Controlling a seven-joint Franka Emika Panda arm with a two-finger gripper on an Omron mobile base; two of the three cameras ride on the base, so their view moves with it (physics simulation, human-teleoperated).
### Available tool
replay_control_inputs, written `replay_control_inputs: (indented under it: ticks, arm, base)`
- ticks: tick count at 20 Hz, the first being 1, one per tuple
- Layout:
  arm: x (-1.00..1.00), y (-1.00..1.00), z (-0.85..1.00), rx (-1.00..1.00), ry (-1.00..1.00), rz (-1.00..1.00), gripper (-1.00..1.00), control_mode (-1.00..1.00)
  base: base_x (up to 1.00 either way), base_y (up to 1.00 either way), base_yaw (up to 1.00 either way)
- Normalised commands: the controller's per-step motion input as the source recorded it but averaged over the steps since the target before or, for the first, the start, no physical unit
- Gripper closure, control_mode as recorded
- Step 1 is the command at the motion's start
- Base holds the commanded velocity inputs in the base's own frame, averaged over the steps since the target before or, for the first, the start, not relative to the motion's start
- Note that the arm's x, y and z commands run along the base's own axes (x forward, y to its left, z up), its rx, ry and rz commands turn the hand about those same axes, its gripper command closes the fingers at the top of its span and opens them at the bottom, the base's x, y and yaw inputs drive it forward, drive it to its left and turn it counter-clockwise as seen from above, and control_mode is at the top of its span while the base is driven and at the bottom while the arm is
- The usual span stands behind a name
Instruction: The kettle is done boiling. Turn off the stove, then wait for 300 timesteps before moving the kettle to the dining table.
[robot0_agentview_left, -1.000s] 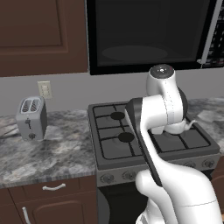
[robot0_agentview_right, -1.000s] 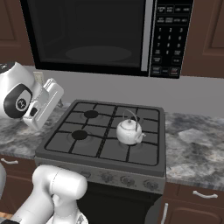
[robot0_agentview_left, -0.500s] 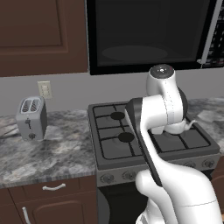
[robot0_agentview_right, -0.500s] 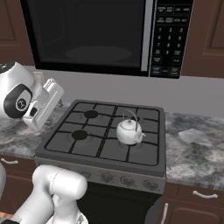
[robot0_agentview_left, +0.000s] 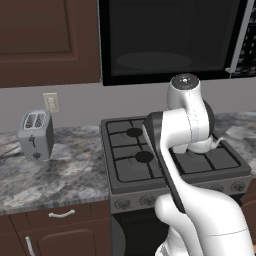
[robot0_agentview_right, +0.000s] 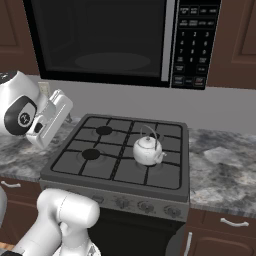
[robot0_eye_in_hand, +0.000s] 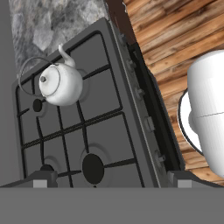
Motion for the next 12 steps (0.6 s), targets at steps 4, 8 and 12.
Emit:
replay_control_inputs:
  ticks: [4, 8, 12]
  arm:
    - [0.0, 0.0, 0.0, 0.0, 0.0, 0.0, -1.0, -1.0]
    - [0.0, -0.01, 0.0, 0.0, 0.0, 0.0, -1.0, -1.0]
    - [0.0, -0.33, -0.09, 0.1, -0.02, -0.02, -1.0, -1.0]
  base:
    - [0.0, 0.0, 0.0]
    - [0.0, 0.0, 0.0]
    - [0.0, 0.0, 0.0]
